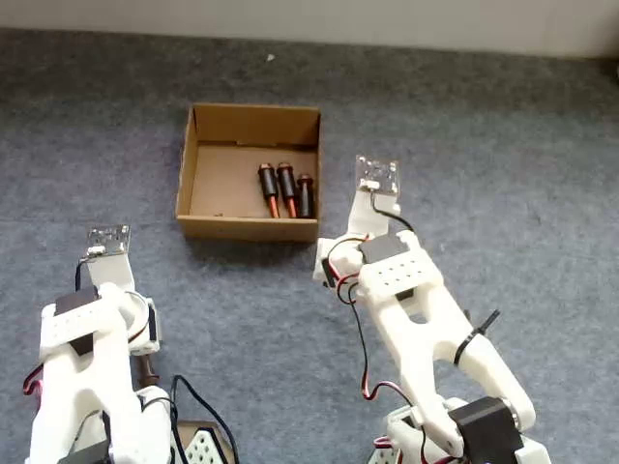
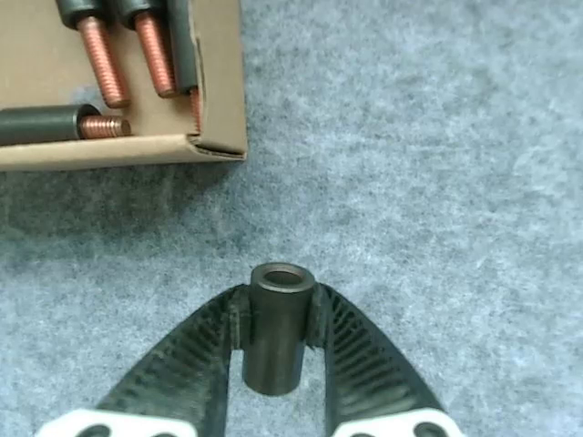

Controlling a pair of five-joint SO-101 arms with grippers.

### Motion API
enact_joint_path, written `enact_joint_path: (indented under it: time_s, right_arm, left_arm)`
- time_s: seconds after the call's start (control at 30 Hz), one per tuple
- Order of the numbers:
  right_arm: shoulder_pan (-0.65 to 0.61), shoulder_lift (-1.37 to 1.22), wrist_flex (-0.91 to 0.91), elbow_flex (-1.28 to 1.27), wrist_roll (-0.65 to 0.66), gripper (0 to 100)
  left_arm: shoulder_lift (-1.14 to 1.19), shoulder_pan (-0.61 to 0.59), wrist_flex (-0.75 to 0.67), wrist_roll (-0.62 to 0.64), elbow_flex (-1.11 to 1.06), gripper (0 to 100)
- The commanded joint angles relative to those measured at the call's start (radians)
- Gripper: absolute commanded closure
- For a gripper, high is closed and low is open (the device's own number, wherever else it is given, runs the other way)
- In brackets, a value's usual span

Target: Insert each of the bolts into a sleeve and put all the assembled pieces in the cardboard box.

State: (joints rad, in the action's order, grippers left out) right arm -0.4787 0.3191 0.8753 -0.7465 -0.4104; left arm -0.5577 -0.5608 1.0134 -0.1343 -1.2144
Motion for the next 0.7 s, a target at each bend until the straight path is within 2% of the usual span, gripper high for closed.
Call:
enact_joint_path:
  time_s: [0.0, 0.07, 0.37, 0.43, 0.67]
  right_arm:
    - [0.012, 0.047, -0.012, 0.007, 0.009, 99.4]
    - [0.012, 0.047, -0.012, 0.007, 0.009, 99.4]
    - [0.012, 0.047, -0.010, 0.007, 0.009, 99.4]
    - [0.012, 0.047, -0.010, 0.007, 0.009, 99.4]
    - [0.012, 0.047, -0.010, 0.007, 0.009, 99.4]
  left_arm:
    - [0.041, -0.010, -0.021, 0.011, 0.022, 96]
    - [0.042, -0.010, -0.021, 0.011, 0.025, 99]
    - [-0.088, 0.030, -0.017, 0.026, 0.028, 99]
    - [-0.131, 0.050, -0.015, 0.123, 0.028, 99]
    - [-0.278, 0.111, -0.017, 0.666, 0.027, 99]
